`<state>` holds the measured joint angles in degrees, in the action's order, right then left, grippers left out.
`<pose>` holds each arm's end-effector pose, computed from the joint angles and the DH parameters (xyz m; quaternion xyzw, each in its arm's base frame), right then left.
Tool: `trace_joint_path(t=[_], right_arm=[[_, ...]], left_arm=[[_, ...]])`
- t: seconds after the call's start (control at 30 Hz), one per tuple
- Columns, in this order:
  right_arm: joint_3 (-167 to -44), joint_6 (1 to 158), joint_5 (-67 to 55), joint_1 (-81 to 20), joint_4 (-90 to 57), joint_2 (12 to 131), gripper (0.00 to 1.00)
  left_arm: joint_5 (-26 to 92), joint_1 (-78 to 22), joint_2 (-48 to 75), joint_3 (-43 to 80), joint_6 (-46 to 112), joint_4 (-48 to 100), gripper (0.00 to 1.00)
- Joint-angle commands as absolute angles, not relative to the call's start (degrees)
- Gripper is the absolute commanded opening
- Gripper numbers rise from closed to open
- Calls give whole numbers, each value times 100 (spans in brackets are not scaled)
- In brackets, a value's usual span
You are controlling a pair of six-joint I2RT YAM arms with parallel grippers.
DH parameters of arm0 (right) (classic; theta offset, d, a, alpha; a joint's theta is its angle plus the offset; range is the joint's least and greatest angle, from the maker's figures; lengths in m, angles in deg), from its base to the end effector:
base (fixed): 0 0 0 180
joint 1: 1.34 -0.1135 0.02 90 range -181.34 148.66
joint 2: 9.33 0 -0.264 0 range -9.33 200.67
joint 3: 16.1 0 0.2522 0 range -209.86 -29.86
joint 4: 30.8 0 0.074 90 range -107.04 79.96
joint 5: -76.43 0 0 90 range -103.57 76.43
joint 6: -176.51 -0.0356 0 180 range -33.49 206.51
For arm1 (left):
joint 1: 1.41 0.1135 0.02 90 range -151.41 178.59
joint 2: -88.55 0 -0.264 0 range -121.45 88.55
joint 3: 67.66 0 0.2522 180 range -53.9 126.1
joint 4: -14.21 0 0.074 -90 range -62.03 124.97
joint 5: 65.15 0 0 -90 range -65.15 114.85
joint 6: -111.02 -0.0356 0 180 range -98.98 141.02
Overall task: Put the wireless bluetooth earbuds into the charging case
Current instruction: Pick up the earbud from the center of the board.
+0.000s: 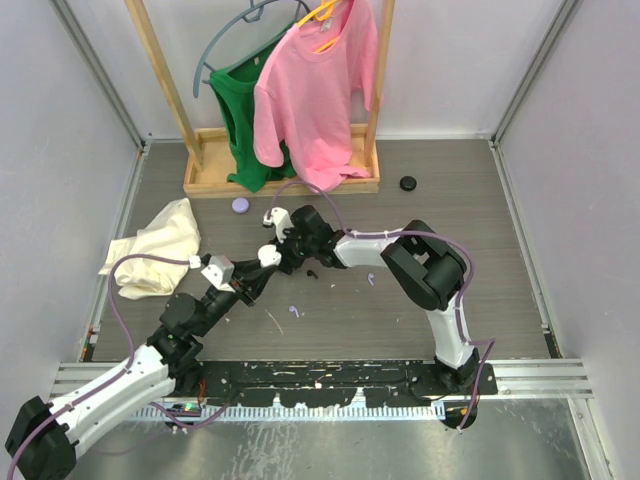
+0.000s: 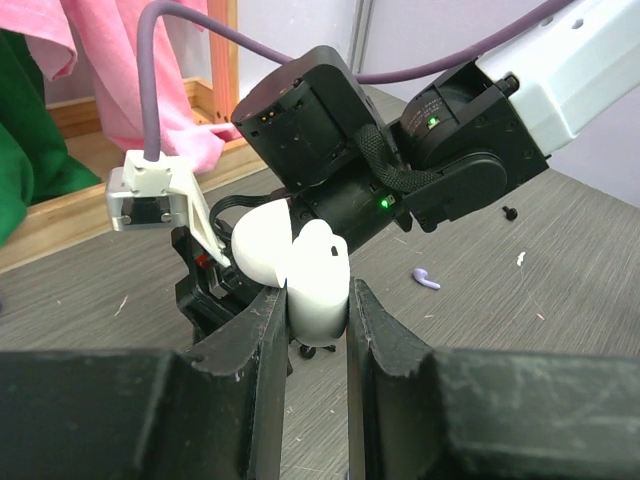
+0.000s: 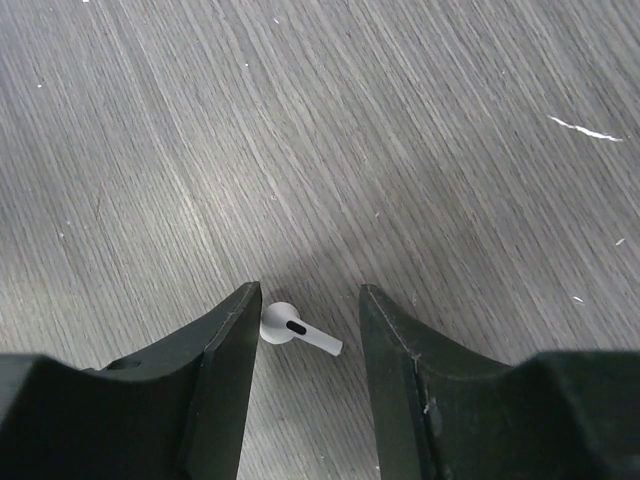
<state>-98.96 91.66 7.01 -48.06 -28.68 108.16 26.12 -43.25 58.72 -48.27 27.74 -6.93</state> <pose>0.2894 0.3255 0.1402 -0.4567 0.7560 0.3058 0.3556 0.1088 -0.0984 0.2195 0.2006 0.6057 -0.3230 0.6989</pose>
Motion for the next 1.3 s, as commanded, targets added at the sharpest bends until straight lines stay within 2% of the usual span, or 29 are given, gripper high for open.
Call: trace_joint_path(t=[0.0, 0.2, 0.8, 1.27], right_arm=[[-10223, 9436, 357, -4963, -2401, 10901, 48], [-10290, 9477, 0, -5058, -2046, 10871, 42], [-9997, 9448, -84, -5056, -1671, 10531, 46], [-10140, 9042, -1261, -5019, -1163, 10532, 35]], left_arm=[[2669, -4323, 5840, -4801, 2788, -1181, 0], [2667, -4325, 5861, -4809, 2788, -1192, 0], [2669, -4328, 5848, -4814, 2788, -1201, 0], [2653, -4318, 5928, -4825, 2797, -1172, 0]])
